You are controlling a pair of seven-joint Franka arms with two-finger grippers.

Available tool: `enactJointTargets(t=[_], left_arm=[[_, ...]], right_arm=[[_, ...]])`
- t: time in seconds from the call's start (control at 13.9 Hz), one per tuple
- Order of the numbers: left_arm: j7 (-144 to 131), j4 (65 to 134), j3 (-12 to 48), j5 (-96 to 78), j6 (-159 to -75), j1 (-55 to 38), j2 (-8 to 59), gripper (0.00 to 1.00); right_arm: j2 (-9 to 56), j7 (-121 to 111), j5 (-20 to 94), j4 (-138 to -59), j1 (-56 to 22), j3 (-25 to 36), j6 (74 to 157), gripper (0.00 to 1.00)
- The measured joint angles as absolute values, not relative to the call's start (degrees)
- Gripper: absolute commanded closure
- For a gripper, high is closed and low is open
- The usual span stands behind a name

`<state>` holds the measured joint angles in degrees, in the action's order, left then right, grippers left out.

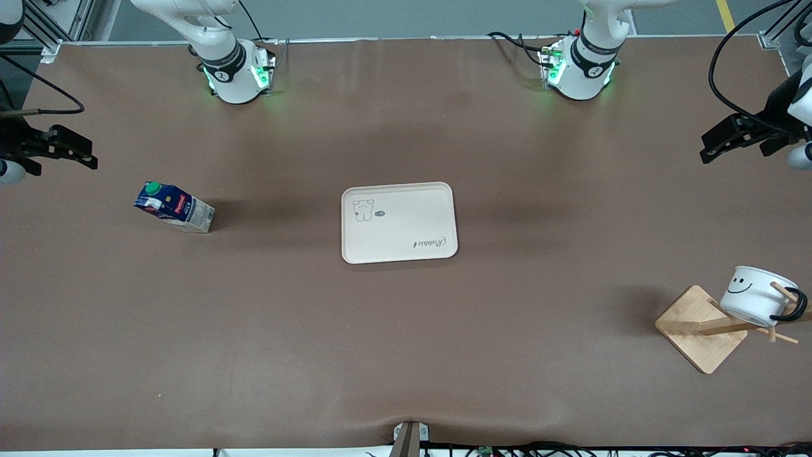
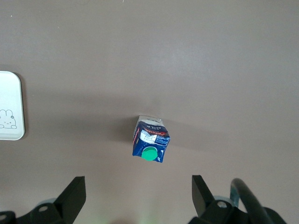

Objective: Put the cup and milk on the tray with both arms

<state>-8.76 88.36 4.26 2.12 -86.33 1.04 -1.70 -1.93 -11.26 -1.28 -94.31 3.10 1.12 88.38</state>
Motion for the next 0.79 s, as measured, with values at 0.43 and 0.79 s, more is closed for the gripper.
enactJointTargets(t=[0.43, 0.79], left_arm=[[-8.8, 87.5, 4.5, 2.1, -86.4, 0.9, -1.7, 0.0], [-8.7, 87.0, 4.3, 5.0, -86.7, 1.1, -0.7, 0.0]], right_arm=[[-1.9, -11.3, -1.3, -94.3, 3.1, 1.1, 88.4, 0.0], [0.4, -11.2, -1.3, -94.1, 3.0, 1.1, 88.8, 0.0]])
